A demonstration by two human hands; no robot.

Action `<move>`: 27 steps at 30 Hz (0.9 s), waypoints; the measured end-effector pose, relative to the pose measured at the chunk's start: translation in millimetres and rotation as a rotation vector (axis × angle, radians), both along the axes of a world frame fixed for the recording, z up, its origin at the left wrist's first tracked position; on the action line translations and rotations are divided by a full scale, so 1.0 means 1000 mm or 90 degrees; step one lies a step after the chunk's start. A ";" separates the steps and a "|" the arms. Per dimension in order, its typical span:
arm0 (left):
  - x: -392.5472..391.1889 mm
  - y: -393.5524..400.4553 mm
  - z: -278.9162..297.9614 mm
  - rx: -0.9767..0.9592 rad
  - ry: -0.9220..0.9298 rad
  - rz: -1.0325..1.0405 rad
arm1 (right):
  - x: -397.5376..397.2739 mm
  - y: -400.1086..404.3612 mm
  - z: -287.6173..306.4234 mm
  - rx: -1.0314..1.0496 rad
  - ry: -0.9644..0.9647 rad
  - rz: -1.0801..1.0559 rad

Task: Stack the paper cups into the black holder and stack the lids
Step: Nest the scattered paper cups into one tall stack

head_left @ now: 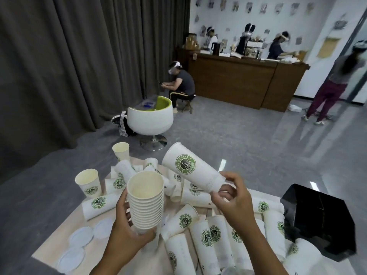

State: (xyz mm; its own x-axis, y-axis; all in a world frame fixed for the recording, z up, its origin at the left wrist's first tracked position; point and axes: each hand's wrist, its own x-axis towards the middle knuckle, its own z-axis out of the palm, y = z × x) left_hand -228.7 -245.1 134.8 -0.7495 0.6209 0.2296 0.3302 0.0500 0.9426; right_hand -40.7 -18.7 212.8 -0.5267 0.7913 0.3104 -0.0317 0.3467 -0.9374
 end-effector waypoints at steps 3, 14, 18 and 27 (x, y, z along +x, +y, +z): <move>0.013 0.005 0.010 0.018 0.004 -0.009 | 0.006 -0.008 0.011 -0.067 0.072 0.038; 0.035 0.021 0.043 0.027 -0.011 -0.029 | 0.022 -0.012 0.034 -0.047 0.033 0.184; 0.039 0.023 0.051 0.019 0.000 -0.028 | 0.024 -0.007 0.052 0.008 -0.033 0.197; 0.031 0.026 0.051 -0.040 0.061 0.004 | 0.011 0.000 0.076 0.170 -0.140 0.195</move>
